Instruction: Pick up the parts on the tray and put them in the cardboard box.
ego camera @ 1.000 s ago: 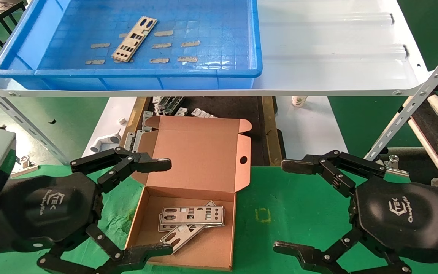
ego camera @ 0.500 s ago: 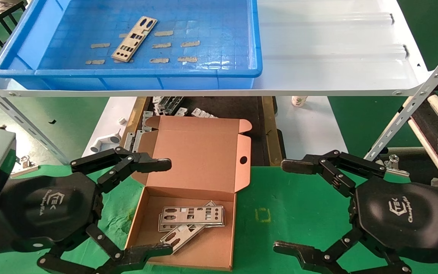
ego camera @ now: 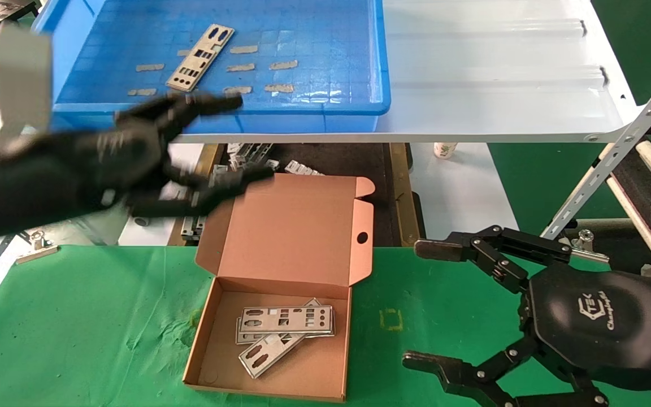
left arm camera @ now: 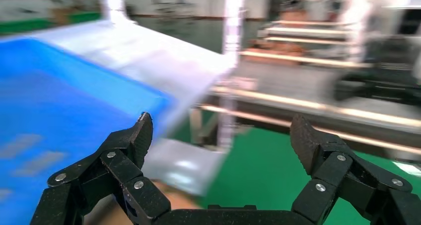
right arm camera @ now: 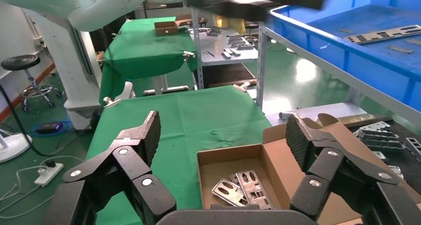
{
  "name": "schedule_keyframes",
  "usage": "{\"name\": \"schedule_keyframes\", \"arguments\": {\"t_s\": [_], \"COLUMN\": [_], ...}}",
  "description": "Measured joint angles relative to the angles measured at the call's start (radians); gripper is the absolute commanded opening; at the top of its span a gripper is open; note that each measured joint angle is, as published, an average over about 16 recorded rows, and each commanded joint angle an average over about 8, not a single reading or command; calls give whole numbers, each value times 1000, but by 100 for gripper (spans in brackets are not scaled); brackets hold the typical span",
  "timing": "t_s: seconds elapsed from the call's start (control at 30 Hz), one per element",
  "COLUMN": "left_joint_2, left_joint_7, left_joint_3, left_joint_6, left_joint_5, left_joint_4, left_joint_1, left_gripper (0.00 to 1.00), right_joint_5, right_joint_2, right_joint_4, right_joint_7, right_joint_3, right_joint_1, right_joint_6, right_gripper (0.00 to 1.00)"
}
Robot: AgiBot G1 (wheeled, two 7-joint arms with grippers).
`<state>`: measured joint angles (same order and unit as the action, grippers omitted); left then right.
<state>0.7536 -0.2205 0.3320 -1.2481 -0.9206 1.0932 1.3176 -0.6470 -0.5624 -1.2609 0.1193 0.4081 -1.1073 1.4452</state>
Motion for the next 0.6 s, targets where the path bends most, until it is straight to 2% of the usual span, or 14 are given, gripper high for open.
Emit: {"name": "schedule_keyframes", "arguments": {"t_s": [0.37, 0.6], "left_joint_2": [194, 289], "left_joint_7": [49, 102], "left_joint_3": [119, 175], "left_joint_6": [175, 246], "left_joint_5": [-281, -396], "left_joint_4": [-436, -719], "left_joint_1": [360, 526], "left_gripper": [100, 100], "right_joint_5": [0, 0], "right_joint_2": [0, 0], "right_joint_4": [0, 0], "right_joint_7": [0, 0], "right_joint_3": [0, 0], "right_joint_1": [0, 0], "right_joint_6": [0, 0], "right_gripper": [0, 0]}}
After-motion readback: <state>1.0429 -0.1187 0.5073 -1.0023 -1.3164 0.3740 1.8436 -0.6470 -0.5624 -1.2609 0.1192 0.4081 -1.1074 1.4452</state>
